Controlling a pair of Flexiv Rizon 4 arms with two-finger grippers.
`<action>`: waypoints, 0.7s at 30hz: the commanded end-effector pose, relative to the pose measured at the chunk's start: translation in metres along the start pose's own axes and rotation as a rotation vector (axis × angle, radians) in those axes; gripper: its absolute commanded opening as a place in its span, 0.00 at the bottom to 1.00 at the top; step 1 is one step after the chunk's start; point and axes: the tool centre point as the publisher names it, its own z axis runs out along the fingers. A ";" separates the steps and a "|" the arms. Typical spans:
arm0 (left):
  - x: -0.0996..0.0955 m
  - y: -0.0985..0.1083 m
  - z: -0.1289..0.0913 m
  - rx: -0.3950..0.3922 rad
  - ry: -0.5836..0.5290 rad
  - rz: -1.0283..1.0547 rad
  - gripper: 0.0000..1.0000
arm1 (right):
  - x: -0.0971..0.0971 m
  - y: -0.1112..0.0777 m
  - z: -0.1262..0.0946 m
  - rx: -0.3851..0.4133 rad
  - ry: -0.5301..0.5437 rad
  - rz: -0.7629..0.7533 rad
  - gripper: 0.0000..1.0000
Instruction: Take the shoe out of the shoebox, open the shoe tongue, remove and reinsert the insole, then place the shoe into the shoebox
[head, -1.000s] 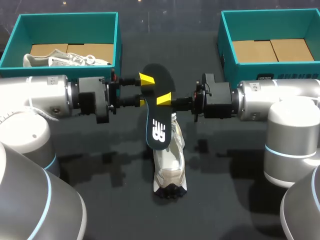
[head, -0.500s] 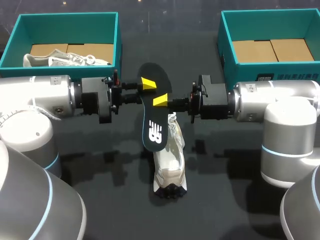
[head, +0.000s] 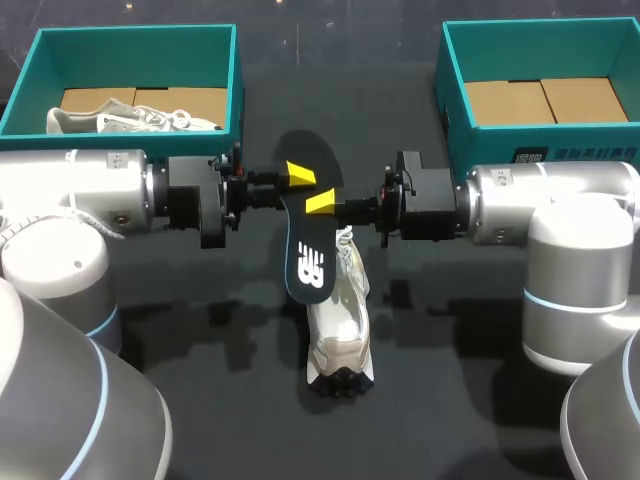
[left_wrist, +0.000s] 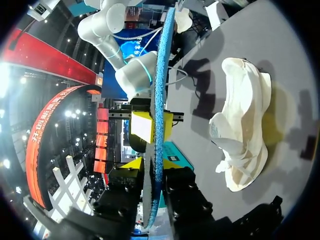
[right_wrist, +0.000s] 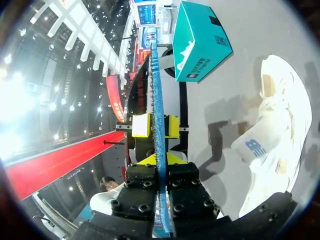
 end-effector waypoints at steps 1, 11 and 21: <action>0.002 0.001 0.002 0.003 0.004 0.005 0.17 | 0.000 0.000 0.001 -0.001 0.000 0.000 0.00; 0.003 -0.002 0.004 0.011 0.009 0.028 0.18 | -0.001 0.000 0.000 -0.005 0.009 0.005 0.00; 0.004 -0.007 0.002 0.016 0.001 0.025 0.00 | -0.004 0.000 -0.003 -0.022 0.020 0.011 0.94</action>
